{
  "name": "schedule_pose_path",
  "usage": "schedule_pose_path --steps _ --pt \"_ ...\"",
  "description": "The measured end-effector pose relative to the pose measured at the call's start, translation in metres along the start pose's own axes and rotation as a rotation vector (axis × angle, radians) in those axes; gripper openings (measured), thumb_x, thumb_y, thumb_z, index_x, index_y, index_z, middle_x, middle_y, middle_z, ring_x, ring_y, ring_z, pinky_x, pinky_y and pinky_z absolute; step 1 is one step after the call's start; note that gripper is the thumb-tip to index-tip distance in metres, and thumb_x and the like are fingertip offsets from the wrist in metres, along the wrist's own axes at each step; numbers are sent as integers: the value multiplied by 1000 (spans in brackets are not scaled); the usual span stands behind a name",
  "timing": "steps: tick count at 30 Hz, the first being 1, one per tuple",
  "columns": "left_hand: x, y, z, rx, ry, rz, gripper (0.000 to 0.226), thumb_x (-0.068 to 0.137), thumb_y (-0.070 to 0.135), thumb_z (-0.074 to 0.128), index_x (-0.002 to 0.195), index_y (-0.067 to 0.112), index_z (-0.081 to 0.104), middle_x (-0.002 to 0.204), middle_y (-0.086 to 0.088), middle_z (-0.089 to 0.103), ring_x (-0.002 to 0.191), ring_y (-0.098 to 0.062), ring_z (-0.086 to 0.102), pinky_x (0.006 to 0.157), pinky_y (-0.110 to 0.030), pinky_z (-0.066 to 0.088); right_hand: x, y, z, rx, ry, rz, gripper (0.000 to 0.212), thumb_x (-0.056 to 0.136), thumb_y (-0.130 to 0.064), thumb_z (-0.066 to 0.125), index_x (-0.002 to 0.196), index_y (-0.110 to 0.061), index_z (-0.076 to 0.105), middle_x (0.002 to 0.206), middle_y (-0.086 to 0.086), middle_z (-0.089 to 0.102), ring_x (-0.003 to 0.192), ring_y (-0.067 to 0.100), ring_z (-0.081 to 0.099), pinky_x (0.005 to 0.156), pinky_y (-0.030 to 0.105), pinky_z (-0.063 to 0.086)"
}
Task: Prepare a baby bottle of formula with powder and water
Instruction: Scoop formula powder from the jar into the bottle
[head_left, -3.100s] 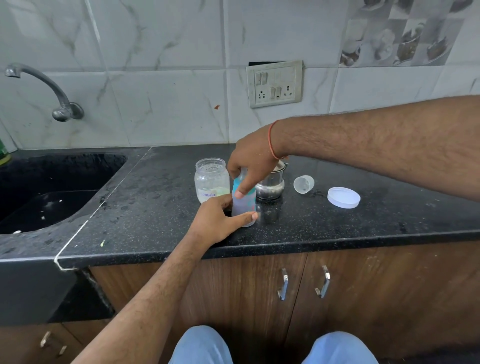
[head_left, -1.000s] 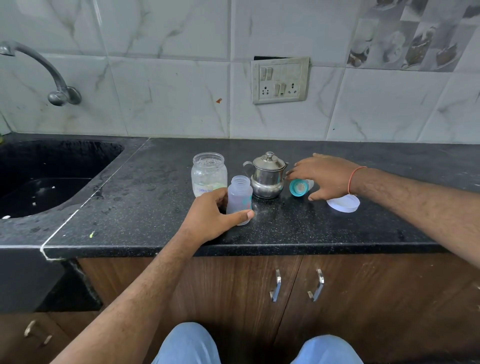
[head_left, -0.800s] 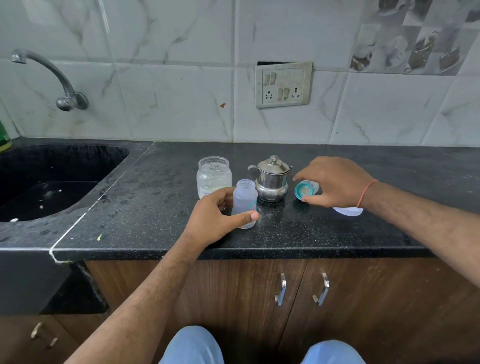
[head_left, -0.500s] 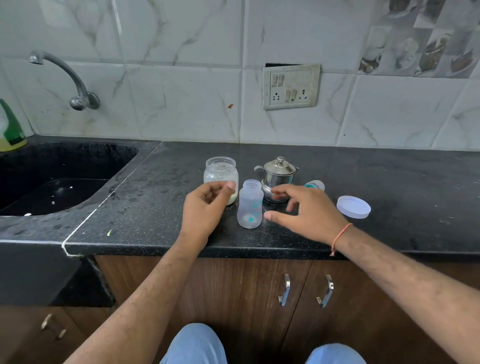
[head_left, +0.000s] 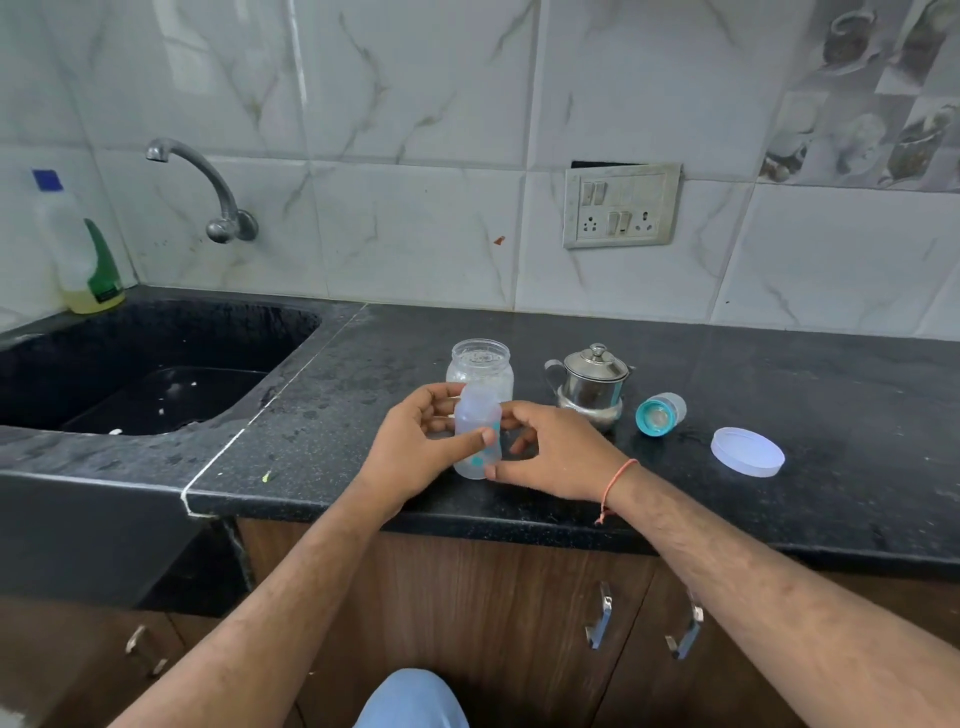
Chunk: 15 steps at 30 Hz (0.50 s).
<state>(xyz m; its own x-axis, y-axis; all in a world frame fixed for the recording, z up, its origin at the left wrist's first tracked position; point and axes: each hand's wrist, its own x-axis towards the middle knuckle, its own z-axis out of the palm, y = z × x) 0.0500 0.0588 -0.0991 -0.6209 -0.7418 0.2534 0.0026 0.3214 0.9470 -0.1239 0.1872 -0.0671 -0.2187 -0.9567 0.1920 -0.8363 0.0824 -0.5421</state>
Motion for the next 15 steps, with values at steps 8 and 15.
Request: schedule_pose_path --steps 8,15 --pt "-1 -6 -39 70 129 5 53 78 22 100 124 25 74 112 6 84 104 -12 80 100 -42 65 31 -17 -15 -271 247 8 64 96 -53 62 154 -44 38 138 4 55 117 25 62 102 37 50" --pt "-7 -7 -38 7 109 -11 53 82 20 97 129 24 72 115 7 84 109 -13 80 107 -46 61 52 -22 -29 -344 169 71 27 94 -59 64 95 -33 66 73 -12 58 92 25 69 73 31 42"
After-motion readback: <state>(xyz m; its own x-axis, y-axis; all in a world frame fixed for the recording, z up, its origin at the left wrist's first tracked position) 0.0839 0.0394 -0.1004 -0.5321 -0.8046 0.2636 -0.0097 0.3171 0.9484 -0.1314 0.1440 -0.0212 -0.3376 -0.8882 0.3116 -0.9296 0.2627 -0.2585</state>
